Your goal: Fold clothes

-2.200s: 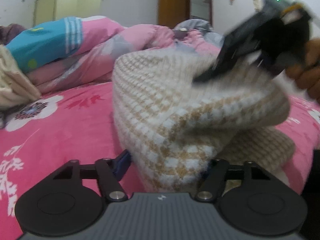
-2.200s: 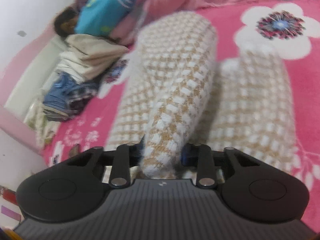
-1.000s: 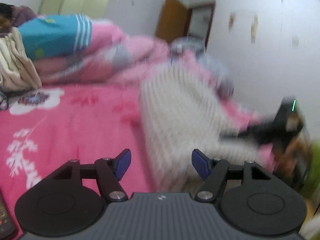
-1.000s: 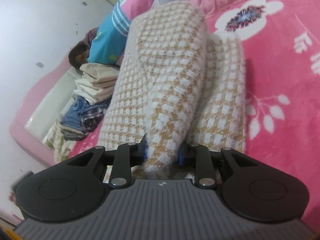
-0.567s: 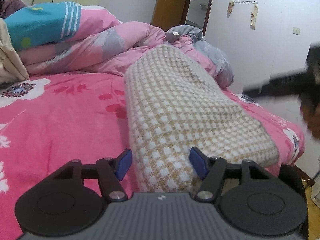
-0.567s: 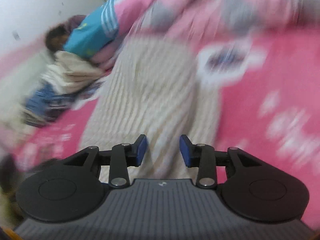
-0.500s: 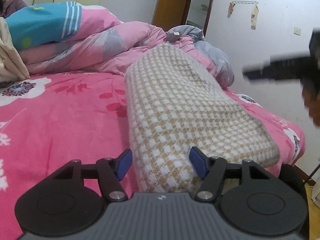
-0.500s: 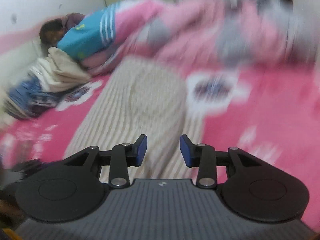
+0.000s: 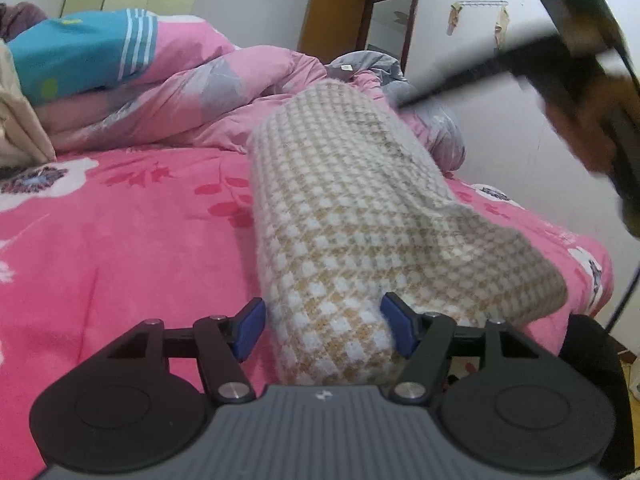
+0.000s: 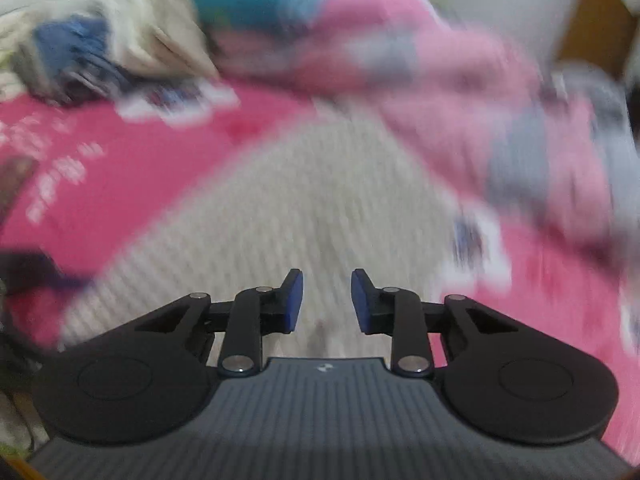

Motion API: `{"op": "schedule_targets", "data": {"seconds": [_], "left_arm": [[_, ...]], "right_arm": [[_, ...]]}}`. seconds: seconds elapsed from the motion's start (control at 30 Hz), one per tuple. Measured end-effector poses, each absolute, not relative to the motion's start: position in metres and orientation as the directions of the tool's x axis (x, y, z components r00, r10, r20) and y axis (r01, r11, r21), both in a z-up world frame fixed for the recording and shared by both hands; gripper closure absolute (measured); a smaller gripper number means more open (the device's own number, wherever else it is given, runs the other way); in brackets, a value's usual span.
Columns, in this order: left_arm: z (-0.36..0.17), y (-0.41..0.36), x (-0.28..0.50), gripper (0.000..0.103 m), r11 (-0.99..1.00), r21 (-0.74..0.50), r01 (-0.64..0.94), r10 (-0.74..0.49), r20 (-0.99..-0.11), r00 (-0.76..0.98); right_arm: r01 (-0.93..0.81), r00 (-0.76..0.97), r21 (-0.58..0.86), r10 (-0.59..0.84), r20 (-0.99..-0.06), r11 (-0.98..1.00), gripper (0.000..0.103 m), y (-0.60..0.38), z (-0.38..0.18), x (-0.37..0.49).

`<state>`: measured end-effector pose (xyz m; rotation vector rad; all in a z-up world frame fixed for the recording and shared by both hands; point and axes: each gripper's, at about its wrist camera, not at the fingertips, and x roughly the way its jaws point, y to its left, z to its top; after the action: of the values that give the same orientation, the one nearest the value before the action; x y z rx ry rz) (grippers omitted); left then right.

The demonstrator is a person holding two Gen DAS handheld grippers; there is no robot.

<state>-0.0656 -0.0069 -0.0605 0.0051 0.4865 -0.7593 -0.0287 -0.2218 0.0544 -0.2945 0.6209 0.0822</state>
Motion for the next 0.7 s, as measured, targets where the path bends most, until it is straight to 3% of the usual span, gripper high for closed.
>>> {"op": "schedule_targets", "data": {"seconds": [0.13, 0.23, 0.33, 0.4, 0.53, 0.63, 0.7], "left_arm": [[-0.062, -0.008, -0.068, 0.037, 0.742, -0.15, 0.654, -0.648, -0.411, 0.641], [-0.064, -0.008, -0.062, 0.037, 0.735, -0.185, 0.652, -0.66, -0.413, 0.627], [-0.066, -0.005, -0.062, 0.037, 0.73, -0.196, 0.655, -0.667, -0.414, 0.62], [-0.068, -0.002, -0.061, 0.037, 0.726, -0.215, 0.653, -0.673, -0.412, 0.614], [-0.069, -0.001, -0.061, 0.037, 0.725, -0.211, 0.655, -0.675, -0.404, 0.617], [-0.069, -0.002, -0.062, 0.037, 0.732, -0.198, 0.652, -0.668, -0.393, 0.631], [-0.068, -0.002, -0.061, 0.037, 0.731, -0.193, 0.654, -0.668, -0.395, 0.63]], "right_arm": [[-0.183, 0.84, -0.275, 0.005, -0.543, 0.944, 0.079, -0.206, 0.049, 0.032], [-0.108, 0.716, -0.163, -0.037, -0.697, 0.981, 0.079, -0.232, -0.025, 0.092], [-0.054, 0.721, -0.063, -0.005, -0.693, 0.997, 0.079, -0.252, -0.022, 0.097], [-0.061, 0.714, -0.099, -0.026, -0.7, 0.993, 0.079, -0.243, -0.004, 0.096], [-0.109, 0.781, -0.028, 0.068, -0.621, 0.994, 0.08, -0.226, 0.038, 0.102], [-0.13, 0.741, -0.052, 0.062, -0.669, 0.99, 0.082, -0.214, 0.007, 0.137], [-0.074, 0.68, -0.003, 0.048, -0.732, 0.997, 0.084, -0.22, -0.05, 0.164]]}}
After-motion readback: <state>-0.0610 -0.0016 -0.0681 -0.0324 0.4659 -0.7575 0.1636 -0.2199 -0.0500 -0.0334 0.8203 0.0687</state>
